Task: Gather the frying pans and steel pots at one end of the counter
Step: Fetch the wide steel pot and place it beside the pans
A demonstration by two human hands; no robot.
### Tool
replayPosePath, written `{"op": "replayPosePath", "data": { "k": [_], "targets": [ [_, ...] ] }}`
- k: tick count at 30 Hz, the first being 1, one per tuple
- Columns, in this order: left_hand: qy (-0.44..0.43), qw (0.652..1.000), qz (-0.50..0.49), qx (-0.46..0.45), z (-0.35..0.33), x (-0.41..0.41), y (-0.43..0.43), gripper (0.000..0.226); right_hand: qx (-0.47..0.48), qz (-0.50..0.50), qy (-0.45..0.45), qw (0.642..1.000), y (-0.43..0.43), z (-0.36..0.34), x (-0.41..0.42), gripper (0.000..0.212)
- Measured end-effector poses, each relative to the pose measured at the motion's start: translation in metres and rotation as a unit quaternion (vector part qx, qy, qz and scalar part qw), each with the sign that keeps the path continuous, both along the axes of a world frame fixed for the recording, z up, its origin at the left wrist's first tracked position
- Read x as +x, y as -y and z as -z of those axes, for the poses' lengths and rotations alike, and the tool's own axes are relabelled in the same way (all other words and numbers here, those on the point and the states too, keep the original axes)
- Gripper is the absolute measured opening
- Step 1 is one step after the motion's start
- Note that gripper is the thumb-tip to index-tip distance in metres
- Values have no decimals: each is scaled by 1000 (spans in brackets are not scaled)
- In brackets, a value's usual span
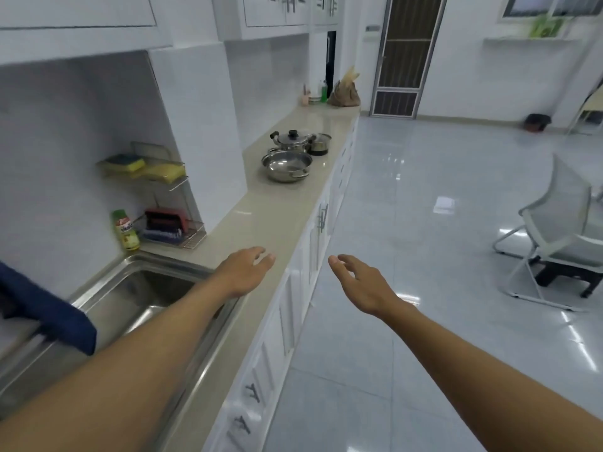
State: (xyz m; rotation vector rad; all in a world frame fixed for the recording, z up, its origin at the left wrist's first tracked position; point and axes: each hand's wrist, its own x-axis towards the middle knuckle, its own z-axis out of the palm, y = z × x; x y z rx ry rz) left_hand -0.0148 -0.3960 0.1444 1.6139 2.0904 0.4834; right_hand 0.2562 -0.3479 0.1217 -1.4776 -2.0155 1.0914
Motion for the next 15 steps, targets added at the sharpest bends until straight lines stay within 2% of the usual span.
{"op": "replayPosePath", "data": {
  "k": [15],
  "targets": [
    [33,999,8,6,-4,-30,-257,63,23,33,8,999,-240,-1,-29,85]
  ]
}}
